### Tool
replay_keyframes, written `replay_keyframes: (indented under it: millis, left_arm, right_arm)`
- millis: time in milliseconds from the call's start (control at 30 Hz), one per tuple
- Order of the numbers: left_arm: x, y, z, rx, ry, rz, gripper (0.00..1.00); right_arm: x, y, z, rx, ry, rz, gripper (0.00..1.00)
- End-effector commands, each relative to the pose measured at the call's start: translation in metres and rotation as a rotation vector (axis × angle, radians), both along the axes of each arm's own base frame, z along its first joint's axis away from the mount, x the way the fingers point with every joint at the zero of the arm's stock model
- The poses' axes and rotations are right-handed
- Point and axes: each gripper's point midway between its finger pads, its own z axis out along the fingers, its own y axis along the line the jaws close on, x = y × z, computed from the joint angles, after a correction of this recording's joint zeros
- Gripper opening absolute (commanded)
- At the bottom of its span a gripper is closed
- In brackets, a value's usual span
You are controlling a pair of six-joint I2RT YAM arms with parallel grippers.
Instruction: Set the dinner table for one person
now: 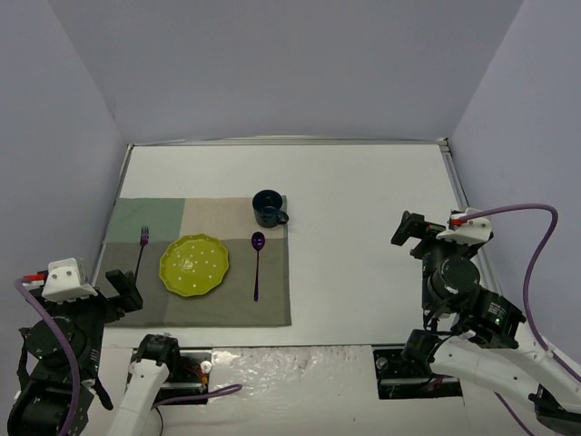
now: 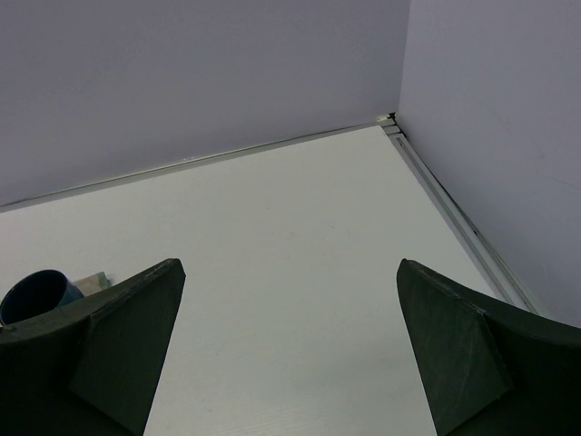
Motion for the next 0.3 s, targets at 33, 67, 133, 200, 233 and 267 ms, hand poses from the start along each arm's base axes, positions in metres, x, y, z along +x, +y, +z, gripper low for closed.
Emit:
replay_keyframes:
  millis: [33,67,133,200,233,267]
  left_arm:
    - [0.0104,-0.003,0.0093,-0.007,-0.015,-0.01,0.97]
    - [0.0103,-0.003,0.0092,-0.007,-0.015,-0.01,0.97]
    - [0.0098,-0.0027,0.0091,-0.006,-0.015,-0.008,0.97]
    - [0.0095,-0.0026,0.0088,-0.006,-0.013,-0.008,0.97]
    - [0.0095,-0.0027,0.0082,-0.007,-0.009,-0.008,0.97]
    - [0.0094,-0.0027,0.0079,-0.007,-0.007,-0.008,0.97]
  right_arm:
    - [0.0009,-0.0049,0.0095,0.048,-0.035,-0.047,1.0]
    - [0.001,-0.0048,0.0091,0.046,-0.035,-0.047,1.0]
    - [0.0012,-0.0043,0.0092,0.046,-0.035,-0.045,1.0]
    - [0.0013,-0.0039,0.0092,0.044,-0.035,-0.043,1.0]
    - [0.0015,-0.0035,0.0096,0.046,-0.036,-0.041,1.0]
    - [0.0014,-0.0036,0.0097,0.047,-0.037,-0.041,1.0]
